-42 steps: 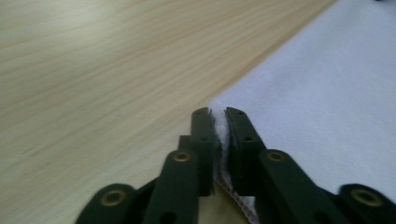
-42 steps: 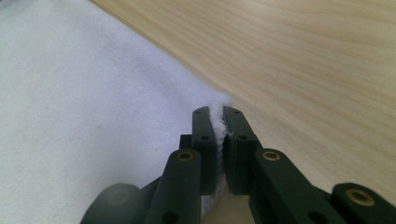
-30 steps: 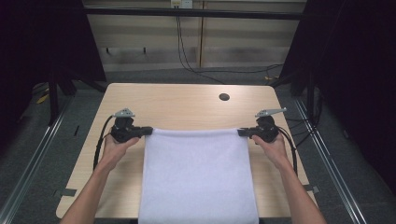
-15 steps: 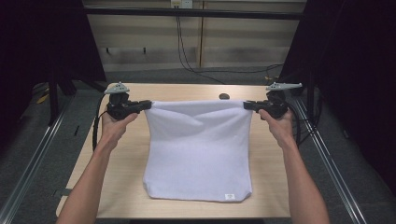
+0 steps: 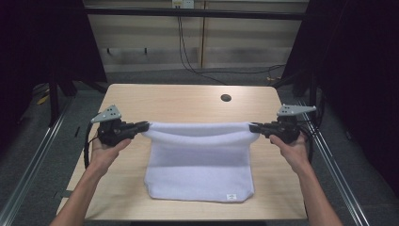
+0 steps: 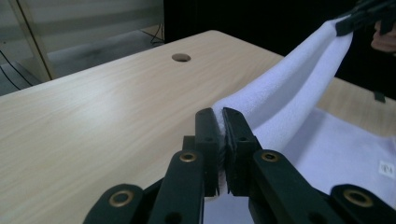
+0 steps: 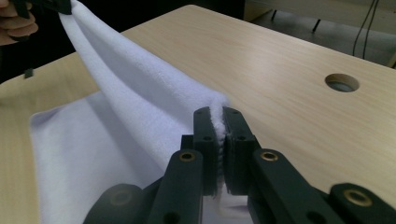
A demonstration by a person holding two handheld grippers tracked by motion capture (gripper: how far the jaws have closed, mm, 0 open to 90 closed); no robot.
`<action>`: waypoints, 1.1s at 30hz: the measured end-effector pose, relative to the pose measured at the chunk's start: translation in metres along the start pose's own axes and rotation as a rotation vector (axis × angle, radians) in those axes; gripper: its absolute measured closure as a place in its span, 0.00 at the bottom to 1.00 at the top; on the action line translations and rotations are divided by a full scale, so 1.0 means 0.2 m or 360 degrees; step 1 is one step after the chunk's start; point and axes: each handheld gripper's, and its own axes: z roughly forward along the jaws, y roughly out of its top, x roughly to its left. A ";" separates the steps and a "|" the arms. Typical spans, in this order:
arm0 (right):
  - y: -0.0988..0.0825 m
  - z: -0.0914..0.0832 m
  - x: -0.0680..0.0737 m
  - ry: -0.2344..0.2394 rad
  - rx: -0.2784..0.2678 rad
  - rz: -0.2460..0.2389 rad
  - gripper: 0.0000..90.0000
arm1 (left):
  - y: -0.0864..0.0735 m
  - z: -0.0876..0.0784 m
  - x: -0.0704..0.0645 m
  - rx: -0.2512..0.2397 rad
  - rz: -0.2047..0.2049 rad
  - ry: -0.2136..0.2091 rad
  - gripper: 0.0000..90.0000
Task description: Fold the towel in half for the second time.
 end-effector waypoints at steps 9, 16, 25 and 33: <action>-0.22 -0.05 0.20 0.0061 0.0140 -0.0028 0.95 | -0.20 0.00 -0.13 0.0175 -0.0007 -0.0073 0.95; -0.44 -0.03 0.29 0.0133 0.0309 0.0030 0.93 | -0.40 -0.04 -0.23 0.0321 -0.0010 -0.0142 0.95; -0.63 -0.07 0.38 0.0178 0.0459 0.0066 0.85 | -0.55 -0.03 -0.33 0.0514 -0.0022 -0.0192 0.94; -0.68 -0.06 0.43 0.0192 0.0589 0.0053 0.69 | -0.59 -0.05 -0.35 0.0564 -0.0028 -0.0243 0.79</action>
